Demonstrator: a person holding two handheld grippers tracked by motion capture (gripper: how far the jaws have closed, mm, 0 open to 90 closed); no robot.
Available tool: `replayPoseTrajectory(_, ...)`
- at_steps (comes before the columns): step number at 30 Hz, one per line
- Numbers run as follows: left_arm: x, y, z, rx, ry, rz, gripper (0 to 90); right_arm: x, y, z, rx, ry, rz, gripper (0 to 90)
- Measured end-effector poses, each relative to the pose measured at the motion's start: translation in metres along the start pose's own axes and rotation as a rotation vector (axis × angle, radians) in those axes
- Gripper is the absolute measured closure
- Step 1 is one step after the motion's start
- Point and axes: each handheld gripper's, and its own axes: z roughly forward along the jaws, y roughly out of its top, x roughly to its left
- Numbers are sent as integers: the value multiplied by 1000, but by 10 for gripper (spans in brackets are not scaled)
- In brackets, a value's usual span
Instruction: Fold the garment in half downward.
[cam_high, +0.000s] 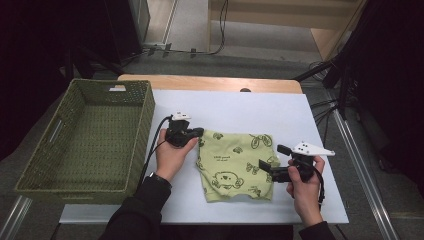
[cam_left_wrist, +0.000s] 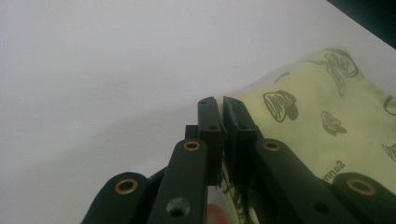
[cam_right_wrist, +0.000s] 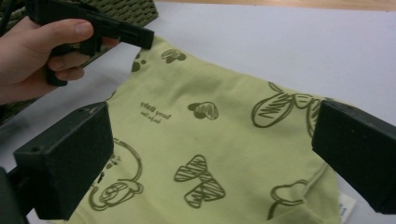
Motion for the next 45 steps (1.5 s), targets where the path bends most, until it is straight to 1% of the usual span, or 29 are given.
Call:
replayPoseTrajectory(4,0,0,-1,1,-5,-1,855,12,-2,1,12,14,-16,0)
replayPoseTrajectory(6,-1,0,-1,0,-6,-1,855,17,-3,1,12,50,-11,0)
replayPoseTrajectory(9,-1,0,-1,-2,-6,-4,855,24,-6,1,9,76,-12,0)
replayPoseTrajectory(10,-1,0,0,-1,-7,-3,855,27,-6,1,9,79,-22,0)
replayPoseTrajectory(15,-3,0,-1,-5,-8,-5,855,38,-8,1,8,84,-32,0)
replayPoseTrajectory(19,-4,0,-1,-4,-8,-4,855,46,-10,3,11,106,-30,0)
replayPoseTrajectory(21,-4,0,0,-3,-8,-3,855,51,-10,4,12,108,-42,0)
replayPoseTrajectory(24,-5,0,0,-4,-14,-1,855,59,-10,5,16,116,-47,0)
replayPoseTrajectory(29,-6,0,0,-7,-14,0,855,68,-12,9,23,108,-59,0)
replayPoseTrajectory(31,-6,-1,-1,-8,-15,-3,855,72,-12,11,25,112,-59,0)
replayPoseTrajectory(40,-7,-1,-2,-10,-21,-3,855,91,-14,15,25,138,-86,0)
replayPoseTrajectory(45,-7,-2,-2,-10,-22,-2,855,99,-16,18,37,143,-103,0)
